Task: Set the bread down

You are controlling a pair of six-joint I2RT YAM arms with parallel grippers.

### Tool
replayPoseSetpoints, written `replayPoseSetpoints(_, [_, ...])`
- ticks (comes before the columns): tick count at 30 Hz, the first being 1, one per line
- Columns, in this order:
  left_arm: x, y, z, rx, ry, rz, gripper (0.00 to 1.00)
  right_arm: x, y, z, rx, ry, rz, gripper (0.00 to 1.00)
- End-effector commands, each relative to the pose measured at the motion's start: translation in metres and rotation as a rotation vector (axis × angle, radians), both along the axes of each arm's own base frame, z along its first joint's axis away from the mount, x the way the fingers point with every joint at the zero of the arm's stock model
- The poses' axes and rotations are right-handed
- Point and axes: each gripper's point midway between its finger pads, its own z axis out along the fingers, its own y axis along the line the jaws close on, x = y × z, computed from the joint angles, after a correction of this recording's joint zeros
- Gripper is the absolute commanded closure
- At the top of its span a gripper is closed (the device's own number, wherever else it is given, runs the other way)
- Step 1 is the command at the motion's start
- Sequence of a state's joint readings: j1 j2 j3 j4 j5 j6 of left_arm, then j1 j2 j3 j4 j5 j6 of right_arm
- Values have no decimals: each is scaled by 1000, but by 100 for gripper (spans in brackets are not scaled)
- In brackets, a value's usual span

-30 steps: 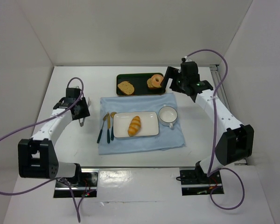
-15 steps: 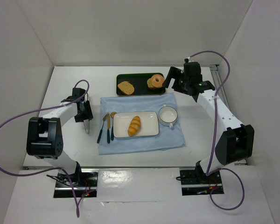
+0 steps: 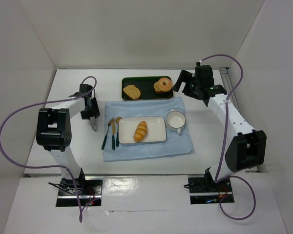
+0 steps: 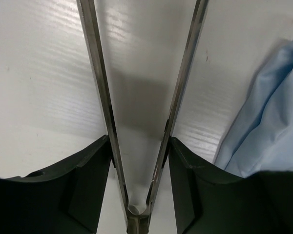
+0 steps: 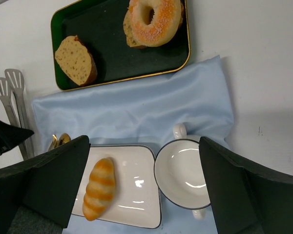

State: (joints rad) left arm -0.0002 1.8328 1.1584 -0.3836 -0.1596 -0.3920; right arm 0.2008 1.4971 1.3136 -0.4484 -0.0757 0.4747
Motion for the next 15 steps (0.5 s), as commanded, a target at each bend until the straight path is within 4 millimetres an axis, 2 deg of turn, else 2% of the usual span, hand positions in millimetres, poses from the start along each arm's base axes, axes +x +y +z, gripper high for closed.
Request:
replayPoseSetpoints(1, [9,4,-7,10,14,-3,38,5,-1,24,27,-75,-9,0])
replayPoseSetpoints(6, [17,6,-9,-3,25,12,31,6,-5,24,27,-75,-18,0])
replayPoseSetpoints(15, [10,11,-17,-18,79,34,19,11,-7,24,32,-74,-20,0])
